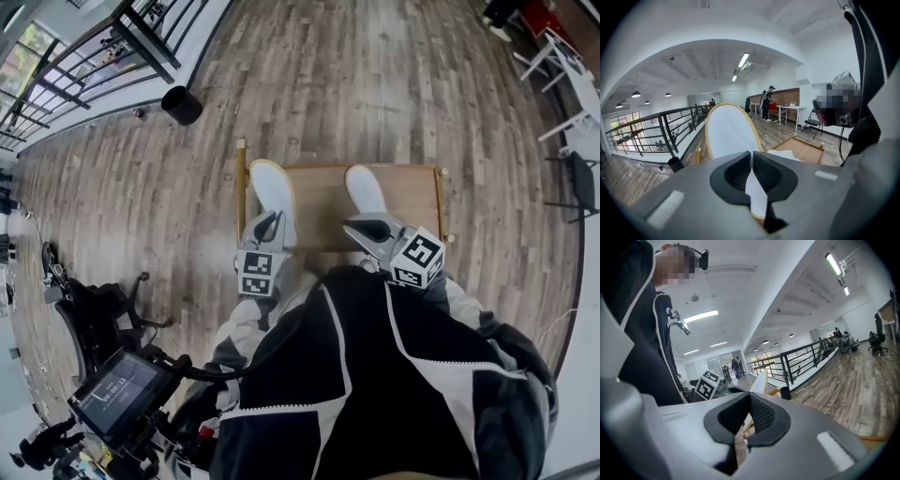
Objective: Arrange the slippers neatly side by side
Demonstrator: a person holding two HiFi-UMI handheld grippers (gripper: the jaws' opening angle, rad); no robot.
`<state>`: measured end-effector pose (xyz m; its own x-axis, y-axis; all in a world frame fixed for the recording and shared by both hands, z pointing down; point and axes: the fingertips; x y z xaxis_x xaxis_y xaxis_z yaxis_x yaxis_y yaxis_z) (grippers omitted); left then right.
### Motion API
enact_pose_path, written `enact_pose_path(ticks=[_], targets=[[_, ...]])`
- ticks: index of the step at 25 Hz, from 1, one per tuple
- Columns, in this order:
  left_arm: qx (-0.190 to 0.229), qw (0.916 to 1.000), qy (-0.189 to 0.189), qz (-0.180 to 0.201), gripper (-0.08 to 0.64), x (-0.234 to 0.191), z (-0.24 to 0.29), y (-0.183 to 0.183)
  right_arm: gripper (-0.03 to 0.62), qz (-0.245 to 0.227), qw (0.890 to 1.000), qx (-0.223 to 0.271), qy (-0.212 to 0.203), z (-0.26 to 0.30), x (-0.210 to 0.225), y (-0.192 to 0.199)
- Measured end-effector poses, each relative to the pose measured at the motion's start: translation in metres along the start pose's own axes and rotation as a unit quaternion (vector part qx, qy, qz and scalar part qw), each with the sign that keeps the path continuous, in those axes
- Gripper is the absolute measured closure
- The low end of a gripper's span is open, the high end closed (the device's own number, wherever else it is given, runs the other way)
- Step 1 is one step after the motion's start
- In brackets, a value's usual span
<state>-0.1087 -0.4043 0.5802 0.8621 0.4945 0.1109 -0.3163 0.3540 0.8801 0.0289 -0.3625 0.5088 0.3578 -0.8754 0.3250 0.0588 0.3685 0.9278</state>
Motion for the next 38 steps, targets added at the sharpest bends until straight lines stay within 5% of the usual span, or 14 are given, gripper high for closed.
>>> enact_pose_path(ticks=[5, 15, 26, 31, 35, 38], targets=[[-0.086, 0.9961, 0.015, -0.014, 0.529, -0.007, 0.048, 0.058, 0.588, 0.006, 1.0, 0.003, 0.026, -0.019, 0.008, 0.013], [-0.215, 0.9733, 0.016, -0.079, 0.529, -0.032, 0.093, 0.145, 0.588, 0.023, 0.996, -0.002, 0.091, -0.046, 0.017, 0.012], [-0.242, 0.9502, -0.007, -0.196, 0.529, -0.04, 0.132, 0.172, 0.588, 0.037, 0.989, -0.013, 0.141, -0.081, 0.018, 0.024], [-0.259, 0.9399, -0.024, -0.221, 0.529, -0.053, 0.138, 0.185, 0.587, 0.046, 0.987, -0.014, 0.156, -0.088, 0.025, 0.025], [-0.259, 0.9413, -0.021, -0.215, 0.523, -0.05, 0.141, 0.186, 0.588, 0.048, 0.986, -0.015, 0.159, -0.09, 0.026, 0.026], [-0.262, 0.9407, -0.017, -0.215, 0.424, -0.046, 0.144, 0.187, 0.588, 0.047, 0.987, -0.016, 0.153, -0.087, 0.027, 0.026]])
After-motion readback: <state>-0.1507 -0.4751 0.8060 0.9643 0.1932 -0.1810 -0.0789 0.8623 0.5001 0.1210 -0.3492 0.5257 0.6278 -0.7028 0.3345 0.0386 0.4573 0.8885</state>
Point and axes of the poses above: the fingertips, and each gripper's own axes: z forward along the fingers, x to its right, y out of its underside, and after that the axes turned 2 degrees about z, right-handed
